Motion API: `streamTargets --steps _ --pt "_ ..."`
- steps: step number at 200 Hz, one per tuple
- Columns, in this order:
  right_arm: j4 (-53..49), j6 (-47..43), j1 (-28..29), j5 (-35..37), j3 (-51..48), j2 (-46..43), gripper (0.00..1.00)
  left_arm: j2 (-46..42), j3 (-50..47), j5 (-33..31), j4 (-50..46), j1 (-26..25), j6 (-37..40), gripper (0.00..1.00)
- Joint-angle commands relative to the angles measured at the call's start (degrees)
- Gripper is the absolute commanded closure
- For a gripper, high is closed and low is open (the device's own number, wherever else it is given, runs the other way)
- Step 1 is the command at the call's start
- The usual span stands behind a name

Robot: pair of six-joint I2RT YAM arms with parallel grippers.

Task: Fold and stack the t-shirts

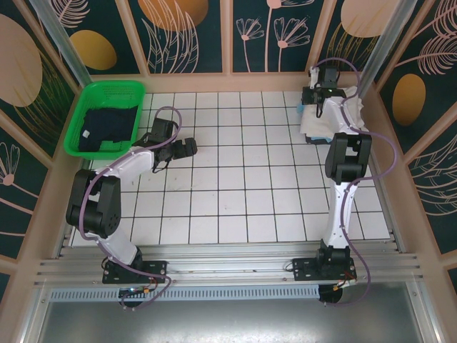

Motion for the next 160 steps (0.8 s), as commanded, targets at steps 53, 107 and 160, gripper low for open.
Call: streamTargets --steps 53,107,160 --pt "1.4 7.0 -0.8 0.9 -5.6 -10.3 0.49 0.8 1.4 -0.7 -1.5 0.5 0.7 0.02" --pt "26.9 14.7 -0.4 1.6 -41.5 -28.3 0.14 -6.3 -1.4 -4.7 3.1 0.5 -0.9 0.02" --pt "55.1 13.1 4.9 12.6 -78.4 -51.5 0.01 -22.4 -16.4 -21.5 20.7 0.5 -1.5 0.01"
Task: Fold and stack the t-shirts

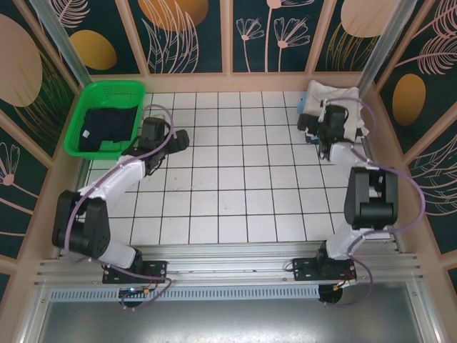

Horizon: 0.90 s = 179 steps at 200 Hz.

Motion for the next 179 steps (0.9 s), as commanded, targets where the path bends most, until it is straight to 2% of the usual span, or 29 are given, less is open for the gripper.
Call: streamTargets --steps 1,16,25,38,62,76,86,103,118,126,134,150,160,179 --pt "17.8 -0.1 2.8 7.5 -10.9 -9.6 0.01 -8.8 -9.0 -11.5 12.8 0.5 -0.2 0.01" --pt "21.2 -0.1 3.0 9.3 -18.6 -15.3 0.01 -14.8 -16.0 -16.3 20.8 0.5 2.1 0.01" --pt "23.9 0.2 3.1 11.8 -23.1 -18.4 0.01 -16.9 -19.9 -16.3 26.9 0.5 9.9 0.02" --pt "28.5 1.3 2.9 14.9 -29.5 -22.1 0.01 -18.2 -24.4 -19.1 32.1 0.5 16.2 0.01" --pt "45.5 -3.8 3.0 12.9 -41.6 -23.0 0.01 -17.6 -28.3 -30.4 35.1 1.3 16.3 0.02" --pt "52.6 -1.8 2.5 15.4 -44.7 -19.6 0.01 -16.7 -32.1 -27.3 40.6 4.3 13.6 0.01" --pt "52.0 -1.7 2.3 16.2 -43.8 -16.6 0.01 -14.7 -34.5 -24.9 45.8 6.0 13.6 0.01" --pt "49.9 -2.5 2.8 18.3 -40.3 -11.4 0.01 -9.7 -34.5 -26.9 48.8 6.8 14.7 0.01" --pt "51.2 -2.0 1.9 14.2 -39.7 -8.5 0.01 -3.4 -36.5 -25.4 59.3 8.5 15.5 0.01" --pt "56.4 -1.2 0.3 9.2 -41.2 -5.9 0.01 -2.6 -33.2 -24.7 51.6 8.6 14.3 0.01" --pt "58.7 -0.3 -1.8 4.7 -42.4 -5.1 0.01 -1.4 -32.9 -24.7 53.4 8.8 15.4 0.01" --pt "64.0 0.5 -1.5 9.2 -44.7 -4.0 0.01 -0.9 -33.1 -26.8 55.6 8.9 17.2 0.01" --pt "68.3 0.3 -1.4 9.4 -46.2 -3.0 0.01 -1.4 -34.1 -27.2 57.2 8.9 17.5 0.01" --pt "67.9 0.0 -1.1 9.2 -46.0 -3.1 0.01 -2.3 -36.0 -23.2 60.5 8.9 19.7 0.01"
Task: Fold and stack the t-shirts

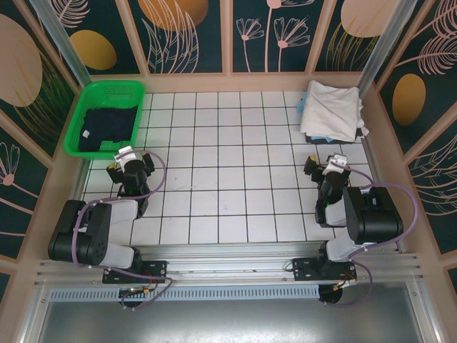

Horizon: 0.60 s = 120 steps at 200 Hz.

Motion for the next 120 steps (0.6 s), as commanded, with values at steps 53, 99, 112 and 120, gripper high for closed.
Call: streamTargets --steps 53,99,112,120 --pt "4.6 0.4 0.1 -0.7 1.7 0.8 0.01 3.8 -2.3 2.6 16.8 0.5 5.8 0.01" --pt "4.6 0.4 0.1 -0.7 1.7 0.8 0.01 4.9 0.8 4.7 11.5 1.8 5.0 0.01" --pt "4.6 0.5 0.1 -0.7 1.7 0.8 0.01 5.0 0.8 4.7 11.5 1.7 5.0 0.01" --pt "4.6 0.5 0.1 -0.7 1.6 0.7 0.01 4.9 0.8 4.7 11.6 1.8 5.0 0.01"
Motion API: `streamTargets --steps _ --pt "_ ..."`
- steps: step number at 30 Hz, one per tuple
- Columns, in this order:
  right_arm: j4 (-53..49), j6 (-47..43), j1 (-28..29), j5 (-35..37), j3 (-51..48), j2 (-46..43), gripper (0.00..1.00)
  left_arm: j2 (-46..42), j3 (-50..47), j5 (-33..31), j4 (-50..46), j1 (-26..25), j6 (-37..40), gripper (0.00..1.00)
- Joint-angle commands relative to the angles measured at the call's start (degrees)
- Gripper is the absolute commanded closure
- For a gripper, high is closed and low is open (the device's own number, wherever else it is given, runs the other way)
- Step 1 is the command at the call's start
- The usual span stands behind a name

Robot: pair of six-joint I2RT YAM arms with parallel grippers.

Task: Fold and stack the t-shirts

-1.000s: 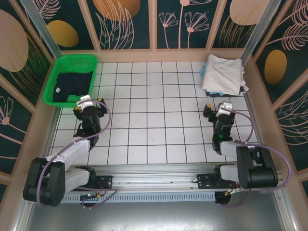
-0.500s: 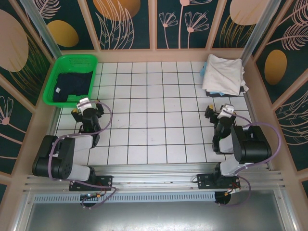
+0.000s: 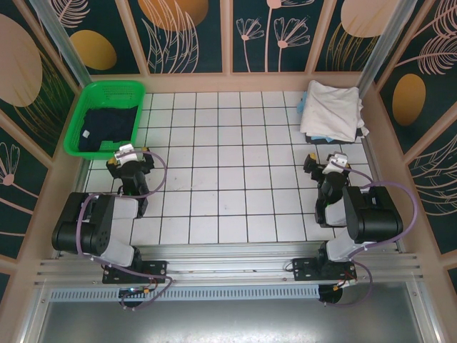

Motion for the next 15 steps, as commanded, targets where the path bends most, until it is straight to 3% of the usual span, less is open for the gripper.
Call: streamTargets --steps 1,15 --pt "2.4 0.5 0.1 0.3 0.9 0.5 0.01 0.3 1.2 0.6 0.7 0.3 0.4 0.01" --pt "2.3 0.4 -0.2 -0.6 0.9 0.5 0.01 -0.1 0.8 0.5 1.1 0.2 0.5 0.01"
